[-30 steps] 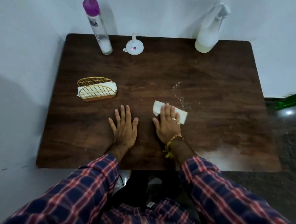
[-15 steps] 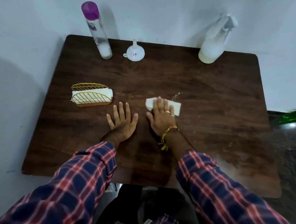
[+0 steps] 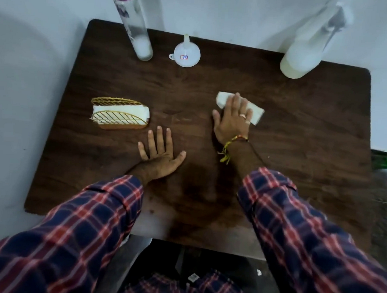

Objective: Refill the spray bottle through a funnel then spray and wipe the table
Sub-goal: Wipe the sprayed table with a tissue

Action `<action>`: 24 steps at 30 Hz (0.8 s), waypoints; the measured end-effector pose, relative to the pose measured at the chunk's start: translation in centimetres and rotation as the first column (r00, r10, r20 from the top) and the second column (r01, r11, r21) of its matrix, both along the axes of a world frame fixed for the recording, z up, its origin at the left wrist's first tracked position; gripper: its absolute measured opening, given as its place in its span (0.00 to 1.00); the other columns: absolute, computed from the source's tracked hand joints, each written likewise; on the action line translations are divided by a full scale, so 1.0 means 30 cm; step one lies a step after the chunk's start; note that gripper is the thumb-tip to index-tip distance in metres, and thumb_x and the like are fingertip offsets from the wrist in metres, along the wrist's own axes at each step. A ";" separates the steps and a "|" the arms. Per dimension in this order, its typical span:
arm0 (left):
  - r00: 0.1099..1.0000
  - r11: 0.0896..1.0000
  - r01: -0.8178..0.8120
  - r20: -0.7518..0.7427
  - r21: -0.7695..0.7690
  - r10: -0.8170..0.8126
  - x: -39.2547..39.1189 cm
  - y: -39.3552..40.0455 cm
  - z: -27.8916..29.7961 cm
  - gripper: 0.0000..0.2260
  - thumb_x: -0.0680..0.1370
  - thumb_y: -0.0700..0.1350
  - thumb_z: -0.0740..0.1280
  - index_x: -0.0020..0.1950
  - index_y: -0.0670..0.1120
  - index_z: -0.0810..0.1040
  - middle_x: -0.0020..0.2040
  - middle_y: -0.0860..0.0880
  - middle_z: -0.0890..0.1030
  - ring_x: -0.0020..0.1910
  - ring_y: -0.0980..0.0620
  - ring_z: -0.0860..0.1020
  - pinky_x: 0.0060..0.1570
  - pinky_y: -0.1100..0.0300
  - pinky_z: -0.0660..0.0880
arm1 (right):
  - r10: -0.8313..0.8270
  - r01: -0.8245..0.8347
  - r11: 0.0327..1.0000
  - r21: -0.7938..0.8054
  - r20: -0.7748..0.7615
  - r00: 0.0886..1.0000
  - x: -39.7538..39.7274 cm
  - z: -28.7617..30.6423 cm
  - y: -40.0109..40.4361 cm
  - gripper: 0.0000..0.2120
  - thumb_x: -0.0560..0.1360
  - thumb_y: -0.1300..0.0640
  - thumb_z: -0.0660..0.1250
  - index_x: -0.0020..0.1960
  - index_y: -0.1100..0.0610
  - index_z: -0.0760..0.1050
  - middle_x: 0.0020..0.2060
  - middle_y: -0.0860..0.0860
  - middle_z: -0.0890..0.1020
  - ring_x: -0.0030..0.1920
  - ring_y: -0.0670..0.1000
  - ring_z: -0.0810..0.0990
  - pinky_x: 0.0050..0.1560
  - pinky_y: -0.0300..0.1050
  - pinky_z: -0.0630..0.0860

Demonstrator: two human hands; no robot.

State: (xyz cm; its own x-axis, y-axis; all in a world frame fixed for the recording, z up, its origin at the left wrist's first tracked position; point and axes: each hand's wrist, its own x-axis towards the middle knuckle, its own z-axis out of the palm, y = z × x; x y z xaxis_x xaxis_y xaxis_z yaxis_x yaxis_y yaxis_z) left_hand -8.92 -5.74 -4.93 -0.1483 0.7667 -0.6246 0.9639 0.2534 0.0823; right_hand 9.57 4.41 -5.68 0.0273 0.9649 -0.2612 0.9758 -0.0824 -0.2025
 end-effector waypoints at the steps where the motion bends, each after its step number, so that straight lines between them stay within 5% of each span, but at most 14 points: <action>1: 1.000 1.000 0.008 -0.001 0.000 -0.008 -0.004 -0.002 0.005 0.37 0.78 0.66 0.47 0.77 0.51 0.31 0.77 0.48 0.29 0.75 0.44 0.29 0.72 0.38 0.34 | 0.098 -0.098 0.995 -0.014 0.012 0.995 -0.024 0.004 0.003 0.34 0.82 0.41 0.49 0.80 0.61 0.50 0.80 0.58 0.51 0.79 0.62 0.49 0.77 0.64 0.48; 6: 1.000 1.000 0.015 0.021 0.006 -0.015 -0.007 -0.007 0.010 0.38 0.79 0.65 0.50 0.77 0.51 0.31 0.77 0.48 0.29 0.75 0.43 0.29 0.71 0.37 0.34 | 0.381 -0.381 0.925 0.009 0.015 0.925 -0.048 0.011 -0.292 0.34 0.80 0.39 0.47 0.80 0.58 0.54 0.79 0.57 0.55 0.79 0.61 0.52 0.76 0.64 0.53; 13: 0.999 0.998 0.032 0.046 -0.055 -0.030 -0.010 -0.002 0.026 0.37 0.80 0.63 0.50 0.76 0.50 0.29 0.76 0.47 0.27 0.74 0.43 0.27 0.70 0.38 0.32 | -0.057 0.057 0.998 0.010 0.001 0.998 0.149 0.016 -0.160 0.37 0.78 0.38 0.42 0.79 0.60 0.53 0.79 0.58 0.55 0.79 0.62 0.53 0.75 0.65 0.51; 19: 0.999 0.997 0.017 0.036 -0.069 -0.014 -0.006 0.006 0.032 0.37 0.80 0.63 0.50 0.76 0.49 0.29 0.76 0.46 0.26 0.74 0.42 0.27 0.70 0.37 0.32 | 0.294 -0.293 0.954 -0.058 0.007 0.956 -0.046 0.024 -0.409 0.35 0.81 0.39 0.46 0.80 0.58 0.49 0.80 0.57 0.50 0.79 0.62 0.47 0.75 0.66 0.52; 24: 0.999 0.999 0.031 0.032 -0.023 -0.030 -0.010 -0.010 0.039 0.37 0.80 0.62 0.51 0.76 0.50 0.29 0.76 0.47 0.27 0.74 0.42 0.28 0.70 0.37 0.32 | 0.124 -0.124 0.992 -0.005 0.051 0.991 0.080 0.017 -0.626 0.34 0.80 0.39 0.48 0.79 0.58 0.55 0.79 0.56 0.56 0.79 0.61 0.54 0.75 0.65 0.56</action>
